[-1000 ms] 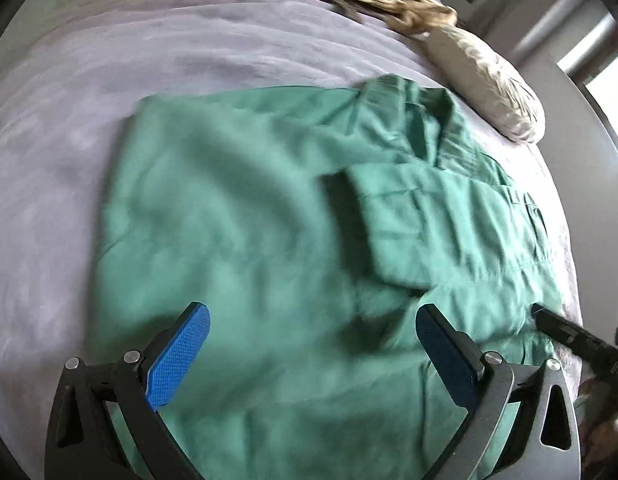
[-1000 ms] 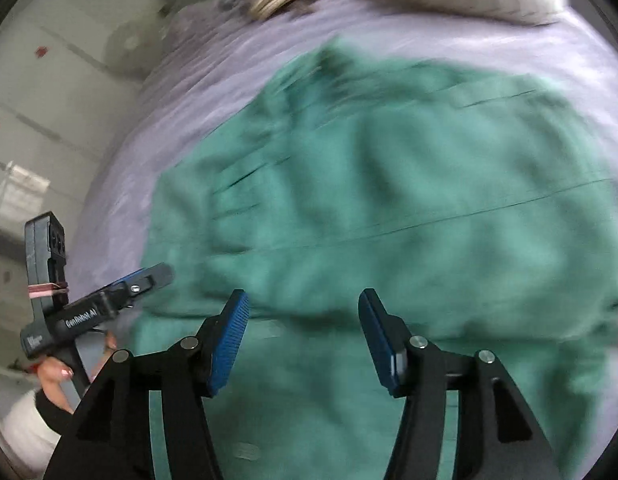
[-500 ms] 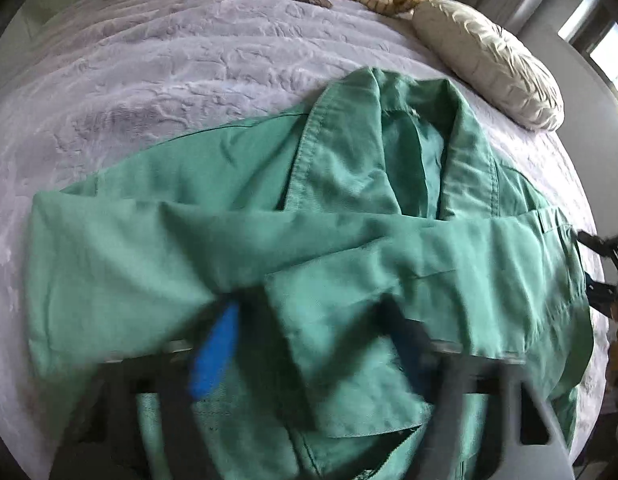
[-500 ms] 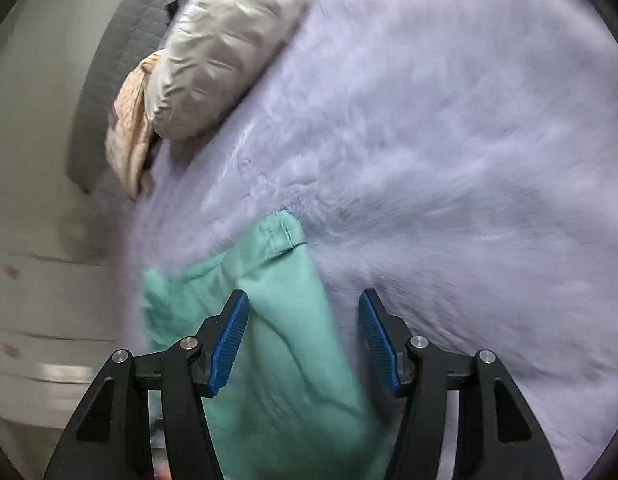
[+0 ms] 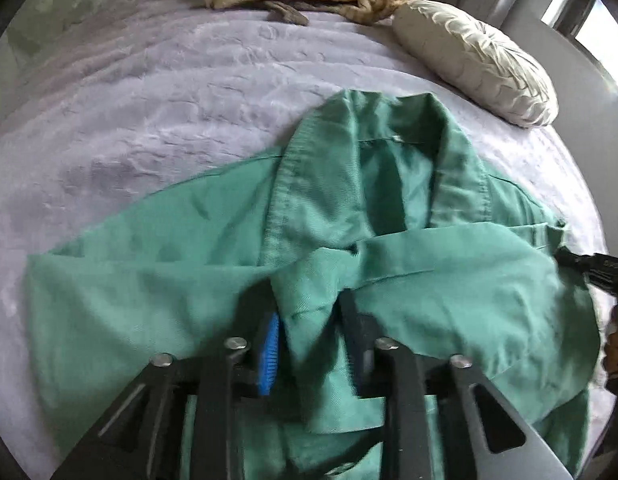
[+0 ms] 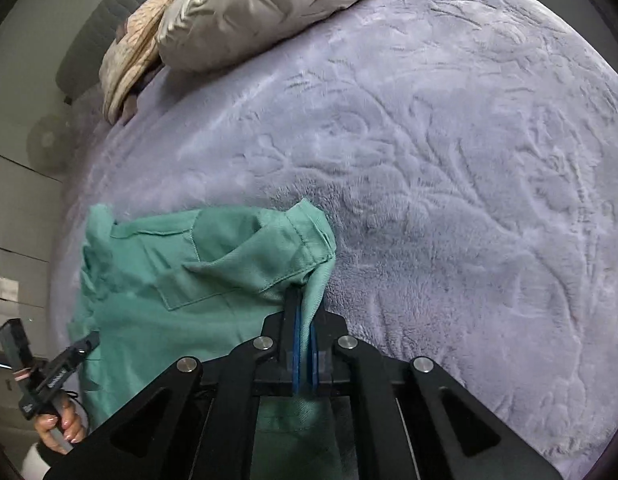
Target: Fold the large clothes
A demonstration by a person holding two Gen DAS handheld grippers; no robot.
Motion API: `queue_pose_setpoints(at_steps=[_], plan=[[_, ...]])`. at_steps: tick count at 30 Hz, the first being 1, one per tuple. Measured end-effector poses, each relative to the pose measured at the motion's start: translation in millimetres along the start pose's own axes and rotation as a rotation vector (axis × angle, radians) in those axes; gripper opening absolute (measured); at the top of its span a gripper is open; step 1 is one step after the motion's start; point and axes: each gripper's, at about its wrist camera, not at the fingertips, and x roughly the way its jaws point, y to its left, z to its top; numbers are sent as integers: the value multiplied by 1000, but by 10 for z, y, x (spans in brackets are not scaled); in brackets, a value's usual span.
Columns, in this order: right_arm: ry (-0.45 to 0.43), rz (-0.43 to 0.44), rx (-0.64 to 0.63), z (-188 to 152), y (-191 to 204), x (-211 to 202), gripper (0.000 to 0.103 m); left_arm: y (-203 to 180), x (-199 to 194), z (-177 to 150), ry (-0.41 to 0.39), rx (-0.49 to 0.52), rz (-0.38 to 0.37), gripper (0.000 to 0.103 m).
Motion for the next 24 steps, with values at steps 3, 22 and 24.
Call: queue_pose_setpoints(at_steps=[3, 22, 24], plan=[[-12, -6, 15, -43, -33, -92, 13, 184, -194, -72, -35, -7, 132, 75], [21, -199, -114, -1119, -134, -565, 45, 258, -271, -736, 42, -13, 187, 75], [21, -247, -160, -1155, -85, -587, 50, 311, -317, -779, 52, -9, 207, 75]])
